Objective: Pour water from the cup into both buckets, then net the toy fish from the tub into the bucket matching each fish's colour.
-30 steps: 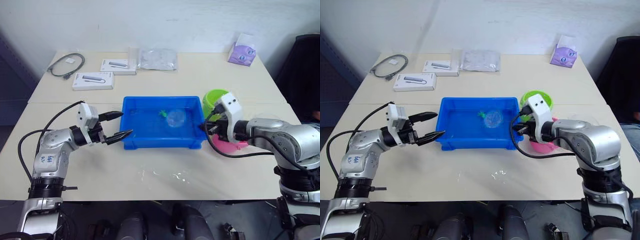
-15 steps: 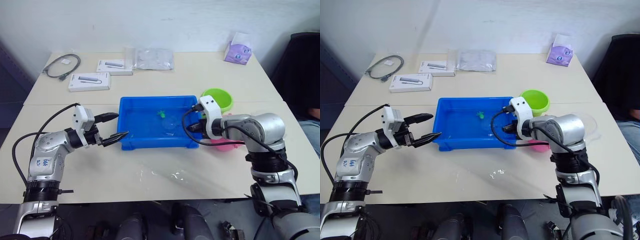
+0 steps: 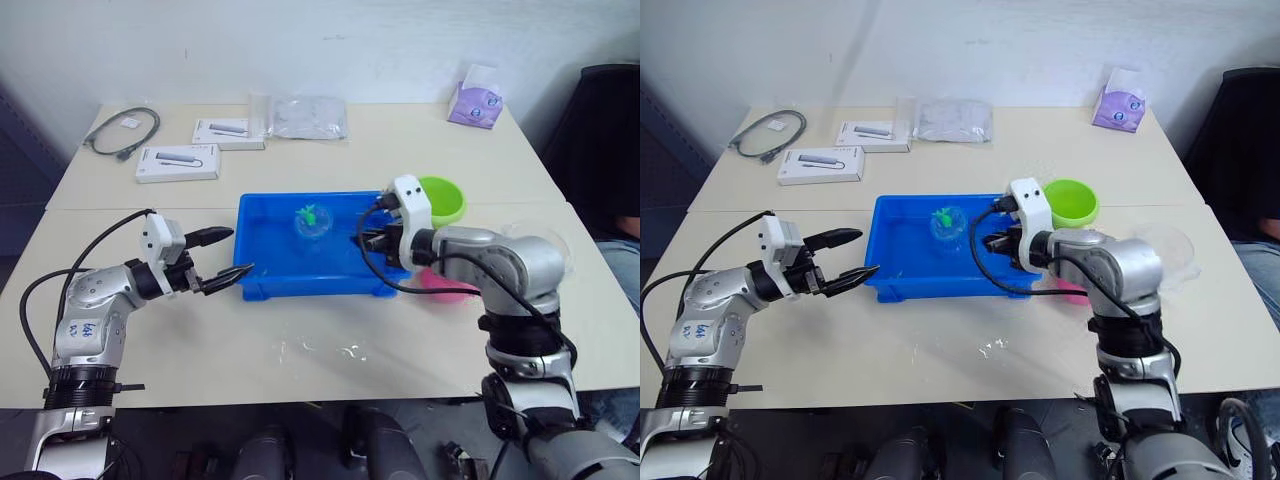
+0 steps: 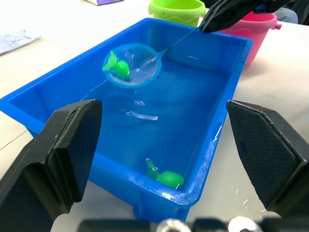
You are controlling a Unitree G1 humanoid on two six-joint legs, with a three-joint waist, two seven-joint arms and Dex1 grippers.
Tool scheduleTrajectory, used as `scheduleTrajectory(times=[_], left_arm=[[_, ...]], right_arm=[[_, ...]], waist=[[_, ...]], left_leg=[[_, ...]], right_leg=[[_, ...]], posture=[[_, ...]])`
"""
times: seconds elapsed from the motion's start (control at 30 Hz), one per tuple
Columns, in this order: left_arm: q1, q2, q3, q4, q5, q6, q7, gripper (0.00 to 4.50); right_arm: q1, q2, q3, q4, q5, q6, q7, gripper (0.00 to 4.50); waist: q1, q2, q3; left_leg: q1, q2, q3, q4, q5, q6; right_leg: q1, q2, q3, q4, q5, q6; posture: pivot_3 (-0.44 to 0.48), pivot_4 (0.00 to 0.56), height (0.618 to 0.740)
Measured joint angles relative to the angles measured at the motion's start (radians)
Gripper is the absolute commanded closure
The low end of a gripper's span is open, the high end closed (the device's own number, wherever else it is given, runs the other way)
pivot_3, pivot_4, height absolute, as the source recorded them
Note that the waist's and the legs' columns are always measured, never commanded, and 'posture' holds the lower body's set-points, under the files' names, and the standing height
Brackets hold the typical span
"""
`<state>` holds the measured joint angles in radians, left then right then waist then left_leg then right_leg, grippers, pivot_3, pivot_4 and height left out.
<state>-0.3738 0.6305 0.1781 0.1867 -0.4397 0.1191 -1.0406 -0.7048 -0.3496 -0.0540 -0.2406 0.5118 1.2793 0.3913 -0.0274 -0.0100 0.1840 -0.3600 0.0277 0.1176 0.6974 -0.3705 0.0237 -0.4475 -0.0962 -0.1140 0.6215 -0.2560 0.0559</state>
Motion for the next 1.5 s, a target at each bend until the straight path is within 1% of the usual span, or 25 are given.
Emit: scheduleTrajectory(times=[0.1,0.2,0.33,0.47,0.57,0.63,0.7,0.73,0.87,1.03,1.17,1.23,1.43,1.5], left_arm=[[-0.005,-0.004,-0.003,-0.012,0.0,0.0,0.0,0.07],[-0.019,-0.015,-0.01,-0.021,-0.002,0.004,0.0,0.07],[-0.054,-0.029,-0.029,-0.019,-0.001,0.009,0.002,0.07],[-0.087,-0.033,-0.043,-0.016,-0.001,0.013,-0.003,0.07],[-0.099,-0.04,-0.053,-0.013,-0.001,0.017,-0.008,0.07],[-0.109,-0.045,-0.066,-0.013,-0.001,0.024,-0.009,0.07],[-0.118,-0.048,-0.074,-0.013,-0.001,0.031,-0.01,0.07],[-0.118,-0.048,-0.074,-0.013,-0.001,0.033,-0.01,0.07],[-0.131,-0.058,-0.082,-0.012,0.0,0.039,-0.009,0.07],[-0.132,-0.061,-0.085,-0.013,0.0,0.046,-0.008,0.07],[-0.132,-0.061,-0.086,-0.015,0.0,0.048,-0.008,0.07],[-0.132,-0.061,-0.087,-0.017,0.0,0.048,-0.008,0.07],[-0.132,-0.061,-0.087,-0.023,0.0,0.046,-0.008,0.07],[-0.132,-0.065,-0.087,-0.023,0.0,0.036,-0.005,0.07]], right_arm=[[0.064,-0.013,-0.049,-0.078,0.012,-0.039,0.005,4.5],[0.134,-0.045,-0.13,-0.156,0.049,-0.041,0.012,4.5],[0.178,-0.093,-0.24,-0.208,0.091,-0.063,0.027,4.5],[0.203,-0.178,-0.34,-0.205,0.11,-0.096,0.038,4.5],[0.216,-0.222,-0.384,-0.171,0.101,-0.121,0.035,4.5],[0.23,-0.262,-0.384,-0.135,0.073,-0.163,0.034,4.5],[0.26,-0.309,-0.371,-0.099,0.03,-0.22,0.038,4.5],[0.265,-0.314,-0.364,-0.093,0.019,-0.233,0.039,4.5],[0.336,-0.381,-0.224,-0.001,-0.16,-0.473,0.039,4.5],[0.342,-0.431,-0.078,0.077,-0.359,-0.712,0.03,4.5],[0.345,-0.458,-0.027,0.123,-0.484,-0.913,0.019,4.5],[0.361,-0.492,-0.008,0.143,-0.541,-0.997,0.02,4.5],[0.381,-0.64,0.102,0.217,-0.77,-1.26,0.047,4.5],[0.381,-0.669,0.11,0.251,-0.855,-1.339,0.007,4.5]], waist=[[0.0,0.0,0.0],[0.002,0.0,0.0],[0.002,0.0,0.0],[0.002,0.0,0.0],[0.001,0.0,0.0],[0.002,0.0,0.0],[0.003,0.0,0.0],[0.003,0.0,0.0],[0.002,0.0,0.0],[0.001,0.0,0.0],[0.002,0.0,0.0],[0.006,0.0,0.0],[0.008,0.0,0.0],[0.008,0.0,0.0]], left_leg=[[0.0,0.0,0.0,0.0,0.0,0.0],[0.0,0.0,0.0,0.0,0.0,0.0],[0.0,0.0,0.0,0.0,0.0,0.0],[0.001,0.0,0.0,0.0,0.0,0.0],[0.001,0.0,0.001,0.0,0.0,0.0],[0.001,0.0,0.001,0.0,0.0,0.0],[0.001,0.0,0.001,0.0,0.0,0.0],[0.001,0.0,0.001,0.0,0.0,0.0],[0.002,0.0,0.002,0.0,0.0,0.0],[0.003,0.0,0.003,0.0,0.0,0.0],[0.003,0.0,0.003,0.0,0.0,0.0],[0.003,0.0,0.003,0.0,0.0,0.0],[0.003,0.0,0.003,0.0,0.0,-0.001],[0.003,0.0,0.003,0.0,0.0,-0.001]], right_leg=[[0.0,0.0,0.0,0.0,0.0,0.0],[0.0,0.0,0.0,0.0,0.0,0.0],[0.0,0.0,0.0,0.0,0.0,0.0],[0.0,0.001,0.0,0.0,0.0,0.0],[0.0,0.001,0.001,0.0,0.0,0.0],[0.0,0.001,0.001,0.0,0.0,0.0],[0.0,0.001,0.001,0.0,0.0,0.0],[0.0,0.001,0.001,0.0,0.0,0.0],[0.001,0.001,0.002,0.0,0.0,0.0],[0.001,0.002,0.003,0.0,0.0,0.0],[0.001,0.002,0.003,0.0,0.0,0.0],[0.001,0.001,0.002,0.0,0.0,0.0],[0.001,0.001,0.003,-0.001,0.0,0.0],[0.001,0.001,0.003,-0.001,0.0,0.0]], posture=[[0.0,0.15,0.74],[0.0,0.15,0.74],[0.0,0.15,0.74],[0.0,0.15,0.74],[0.0,0.15,0.74],[0.0,0.15,0.74],[0.0,0.15,0.74],[0.0,0.15,0.74],[0.0,0.15,0.74],[0.0,0.15,0.74],[0.0,0.15,0.74],[0.0,0.15,0.74],[0.0,0.15,0.74],[0.0,0.15,0.74]])
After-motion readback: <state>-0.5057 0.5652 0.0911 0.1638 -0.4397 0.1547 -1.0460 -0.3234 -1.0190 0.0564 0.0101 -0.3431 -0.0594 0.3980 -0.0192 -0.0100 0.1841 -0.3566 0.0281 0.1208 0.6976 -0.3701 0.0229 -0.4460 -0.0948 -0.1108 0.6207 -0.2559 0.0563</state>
